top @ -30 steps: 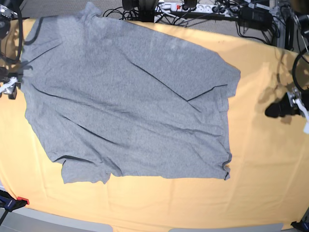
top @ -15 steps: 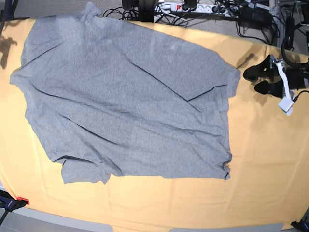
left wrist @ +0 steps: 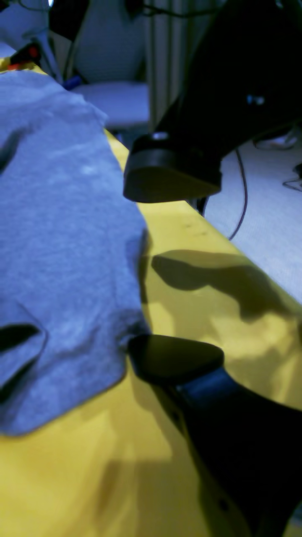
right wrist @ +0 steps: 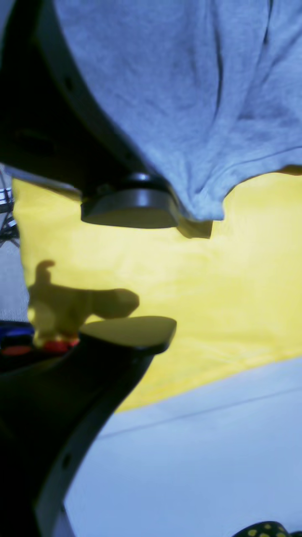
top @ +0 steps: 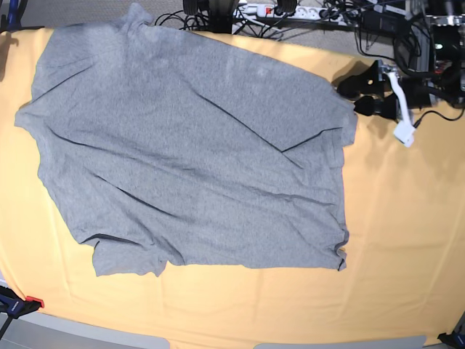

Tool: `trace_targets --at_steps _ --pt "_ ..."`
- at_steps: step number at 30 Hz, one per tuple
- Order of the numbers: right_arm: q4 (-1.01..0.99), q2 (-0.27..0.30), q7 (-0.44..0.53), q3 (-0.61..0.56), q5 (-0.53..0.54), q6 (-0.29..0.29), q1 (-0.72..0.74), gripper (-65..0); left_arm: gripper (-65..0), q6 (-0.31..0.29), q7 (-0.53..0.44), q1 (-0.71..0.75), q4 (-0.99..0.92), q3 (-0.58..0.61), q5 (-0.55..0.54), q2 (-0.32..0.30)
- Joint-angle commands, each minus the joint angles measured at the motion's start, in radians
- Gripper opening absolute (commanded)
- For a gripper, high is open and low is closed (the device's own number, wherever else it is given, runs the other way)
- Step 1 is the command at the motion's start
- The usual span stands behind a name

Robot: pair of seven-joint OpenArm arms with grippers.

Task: Layout the t-shirt on the table in an organized manner, then fold the t-shirt properly
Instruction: 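Move the left gripper to the shirt's collar-side corner and grasp it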

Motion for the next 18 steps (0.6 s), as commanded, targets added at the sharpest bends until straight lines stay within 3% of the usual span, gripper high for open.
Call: trace_targets --at_steps 1,4,9,11,14,15,18 --pt "0.017 0.026 0.021 0.01 0.021 0.003 -0.003 -29.9 -15.6 -0.004 -0.018 -0.009 0.011 -0.01 0.032 -0.001" --pt "0.017 0.026 0.021 0.01 0.034 0.003 -0.003 -29.9 -15.6 -0.004 -0.06 -0.008 0.011 -0.01 0.104 0.042" --pt "0.017 0.026 0.019 0.01 0.037 0.014 -0.003 -29.9 -18.3 -0.004 -0.044 -0.008 0.011 -0.009 0.111 0.067" --pt "0.017 0.026 0.018 0.01 0.037 0.014 -0.003 -29.9 -29.0 -0.004 -0.044 -0.008 0.011 -0.009 0.112 0.064" --pt "0.017 0.026 0.019 0.01 0.038 0.014 -0.003 -29.9 -58.5 -0.004 -0.045 -0.008 0.011 -0.009 0.113 0.062" --pt "0.017 0.026 0.019 0.01 0.038 0.014 -0.003 -29.9 -65.0 -0.004 -0.045 -0.008 0.011 -0.009 0.113 0.062" --pt "0.017 0.026 0.019 0.01 0.042 0.014 -0.003 -29.9 -65.0 -0.004 -0.045 -0.01 0.011 -0.009 0.106 0.058"
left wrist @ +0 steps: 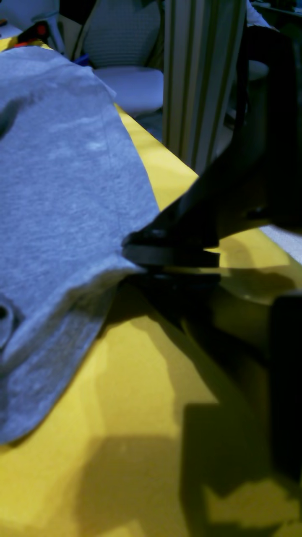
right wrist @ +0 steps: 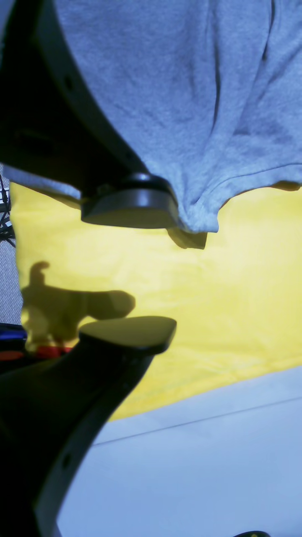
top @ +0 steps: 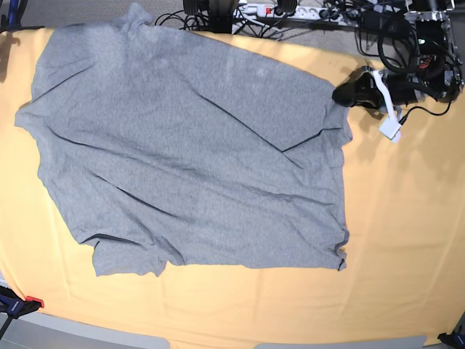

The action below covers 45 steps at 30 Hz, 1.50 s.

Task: Layout the t-shirt on the table in an organized manner, then fold the t-shirt properly
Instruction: 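Move the left gripper to the shirt's collar-side corner and grasp it, then lift the collar-side corners with both grippers and pull them apart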

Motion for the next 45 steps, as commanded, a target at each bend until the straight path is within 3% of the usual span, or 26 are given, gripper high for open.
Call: trace_targets --at_steps 1,6,8,14,22,28,34,40,45 --pt "0.017 0.026 0.019 0.01 0.021 0.003 -0.003 -29.9 -65.0 -0.003 -0.007 -0.009 0.012 -0.005 -0.034 -0.025" --pt "0.017 0.025 -0.009 0.009 0.023 0.005 -0.004 -29.9 -65.0 -0.003 0.009 -0.011 0.032 -0.006 -0.202 -0.085" --pt "0.017 0.023 -0.018 -0.002 0.067 0.024 -0.034 -29.9 -65.0 -0.003 0.049 -0.011 0.052 -0.012 -0.202 -0.106" --pt "0.017 0.023 -0.056 -0.069 0.136 0.056 -0.103 -29.9 -65.0 -0.003 0.049 -0.011 0.117 -0.029 -0.202 -0.156" --pt "0.017 -0.011 -0.111 -0.071 0.238 0.077 -0.139 -29.9 -65.0 -0.003 0.049 0.06 0.233 -0.029 -0.202 -0.166" --pt "0.017 -0.021 -0.114 -0.071 0.238 0.077 -0.139 -29.9 -65.0 0.007 0.049 0.165 0.328 -0.029 -0.202 -0.169" --pt "0.017 -0.027 -0.21 -0.071 0.291 0.077 -0.155 -29.9 -65.0 -0.001 0.049 0.261 0.366 -0.029 -0.202 -0.212" --pt "-0.006 -0.044 -0.204 -0.079 0.309 0.077 -0.172 -29.8 -65.0 -0.003 0.049 0.272 0.366 -0.029 -0.202 -0.27" --pt "-0.076 -0.071 -0.187 -0.168 0.304 0.077 -0.169 -29.8 -65.0 -0.003 0.049 0.272 0.366 -0.029 -0.202 -0.284"
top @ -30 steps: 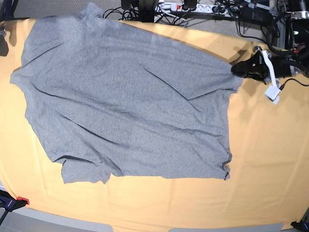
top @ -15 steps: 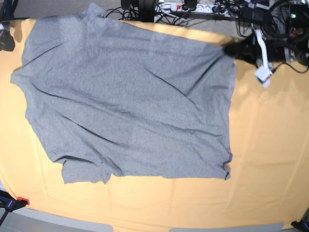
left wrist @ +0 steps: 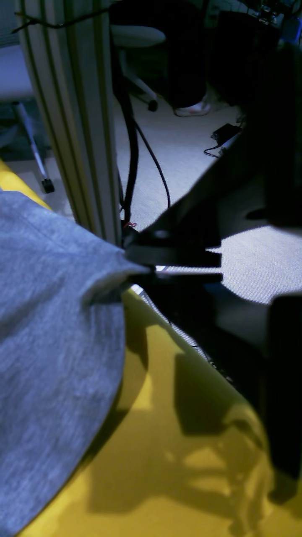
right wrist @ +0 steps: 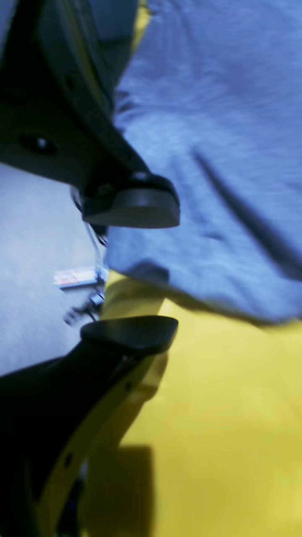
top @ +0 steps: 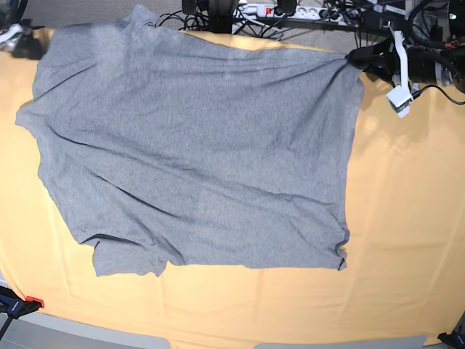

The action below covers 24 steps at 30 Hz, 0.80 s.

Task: Layout the t-shirt on the table in an organized manner, then fold the t-shirt properly
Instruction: 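Lift the collar-side corners with both grippers and pull them apart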

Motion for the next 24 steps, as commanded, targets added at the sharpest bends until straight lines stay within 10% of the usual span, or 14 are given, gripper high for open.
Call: trace_targets --at_steps 1,14,24 --pt "0.01 0.025 0.018 0.003 0.018 0.005 -0.003 -29.8 -65.0 -0.005 -0.01 0.0 0.013 -0.01 -0.023 -0.022" --pt "0.01 0.026 0.02 0.003 -0.085 0.005 -0.006 -29.8 -65.0 -0.005 -0.01 0.0 0.013 -0.01 0.295 -0.024" --pt "-0.022 -0.01 0.13 0.001 -0.079 0.005 -0.003 -29.8 -65.0 -0.005 -0.01 0.0 0.013 -0.01 0.245 -0.021"
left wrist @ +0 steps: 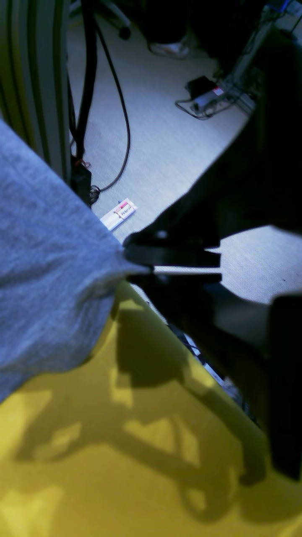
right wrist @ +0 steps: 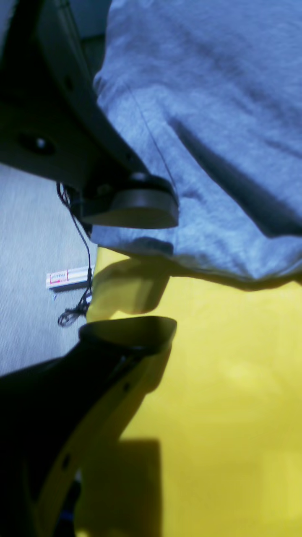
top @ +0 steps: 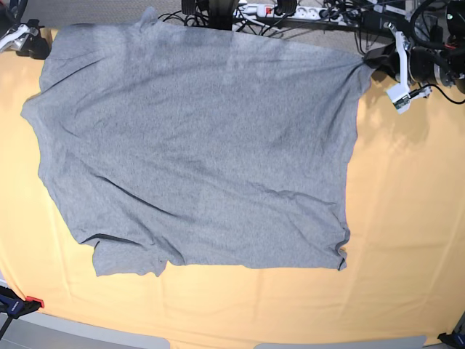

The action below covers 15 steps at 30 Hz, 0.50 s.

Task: Layout the t-shirt on the table in an organized manner, then fold the t-shirt properly
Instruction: 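Lift the collar-side corners with both grippers and pull them apart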

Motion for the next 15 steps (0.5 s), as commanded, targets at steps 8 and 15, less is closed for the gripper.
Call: trace_targets --at_steps 8,15 --pt "-0.138 0.011 0.014 0.008 0.072 0.005 0.017 -29.8 -65.0 -0.005 -0.007 0.0 0.012 -0.01 -0.098 -0.018" --pt "-0.176 0.011 -0.139 0.008 0.204 0.005 0.022 -29.8 -65.0 -0.005 -0.007 -0.001 0.012 -0.01 -0.098 -0.019"
